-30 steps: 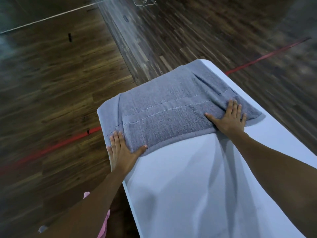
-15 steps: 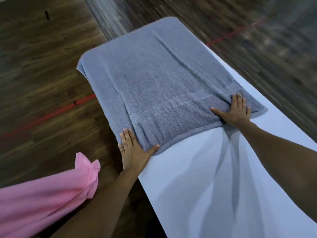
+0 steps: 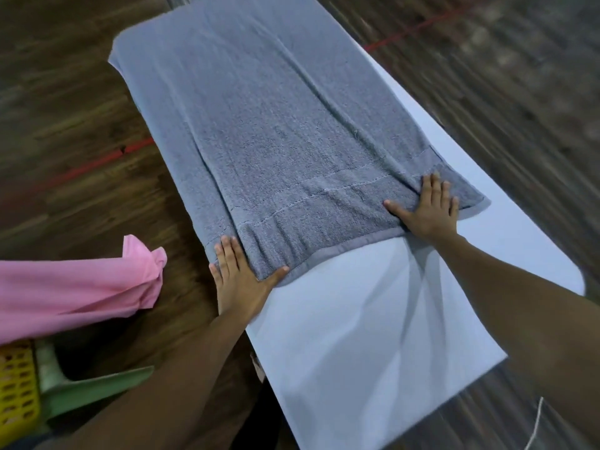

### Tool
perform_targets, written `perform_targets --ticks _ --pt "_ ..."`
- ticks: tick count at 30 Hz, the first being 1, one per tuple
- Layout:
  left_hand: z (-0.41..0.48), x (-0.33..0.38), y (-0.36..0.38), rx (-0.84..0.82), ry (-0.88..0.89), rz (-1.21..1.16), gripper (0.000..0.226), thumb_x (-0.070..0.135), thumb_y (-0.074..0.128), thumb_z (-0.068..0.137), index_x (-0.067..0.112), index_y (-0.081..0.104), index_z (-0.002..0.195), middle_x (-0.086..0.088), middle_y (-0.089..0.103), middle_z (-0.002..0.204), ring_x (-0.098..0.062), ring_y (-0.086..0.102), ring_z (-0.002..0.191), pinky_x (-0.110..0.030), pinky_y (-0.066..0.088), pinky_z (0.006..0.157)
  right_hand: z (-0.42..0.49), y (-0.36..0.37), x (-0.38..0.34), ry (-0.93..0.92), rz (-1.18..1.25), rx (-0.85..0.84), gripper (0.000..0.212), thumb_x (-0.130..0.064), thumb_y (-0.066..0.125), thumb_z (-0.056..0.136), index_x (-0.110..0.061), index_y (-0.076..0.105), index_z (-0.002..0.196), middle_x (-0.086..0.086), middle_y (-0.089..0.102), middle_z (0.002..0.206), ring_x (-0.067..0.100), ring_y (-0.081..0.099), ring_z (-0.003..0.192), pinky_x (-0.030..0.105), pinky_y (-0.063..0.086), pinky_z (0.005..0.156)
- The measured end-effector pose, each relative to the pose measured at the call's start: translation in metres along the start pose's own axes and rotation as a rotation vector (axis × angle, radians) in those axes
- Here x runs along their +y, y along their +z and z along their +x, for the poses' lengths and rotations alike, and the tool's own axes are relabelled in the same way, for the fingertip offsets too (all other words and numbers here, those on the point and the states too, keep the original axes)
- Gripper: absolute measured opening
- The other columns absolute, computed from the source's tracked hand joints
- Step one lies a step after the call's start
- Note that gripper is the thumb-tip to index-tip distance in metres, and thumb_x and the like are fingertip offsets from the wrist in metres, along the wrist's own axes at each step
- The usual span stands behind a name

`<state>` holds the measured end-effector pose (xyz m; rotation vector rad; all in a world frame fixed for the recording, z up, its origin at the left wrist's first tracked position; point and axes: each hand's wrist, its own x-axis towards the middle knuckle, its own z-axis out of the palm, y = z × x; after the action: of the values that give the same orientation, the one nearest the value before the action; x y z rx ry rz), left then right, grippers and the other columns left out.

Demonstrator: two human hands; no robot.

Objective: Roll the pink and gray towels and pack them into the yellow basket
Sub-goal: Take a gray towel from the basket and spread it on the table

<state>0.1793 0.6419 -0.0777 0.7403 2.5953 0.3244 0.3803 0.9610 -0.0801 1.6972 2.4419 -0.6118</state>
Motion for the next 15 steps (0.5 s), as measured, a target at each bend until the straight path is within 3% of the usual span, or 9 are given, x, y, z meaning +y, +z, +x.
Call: perform_targets --ticks 15 --pt "-0.138 0.020 0.054 -0.043 -0.020 -0.019 0.130 0.091 0.039 0.064 0.014 -0.021 0.150 -0.003 -0.024 0.159 -0.016 -0.027 0.144 -0.044 -0.010 0.119 -0.092 0.003 0.097 -0.026 -0.012 -0.039 0.115 -0.091 0.031 0.070 -0.023 -0.007 0.154 -0.003 -0.013 0.162 0.018 -0.013 0.148 0.046 -0.007 0.119"
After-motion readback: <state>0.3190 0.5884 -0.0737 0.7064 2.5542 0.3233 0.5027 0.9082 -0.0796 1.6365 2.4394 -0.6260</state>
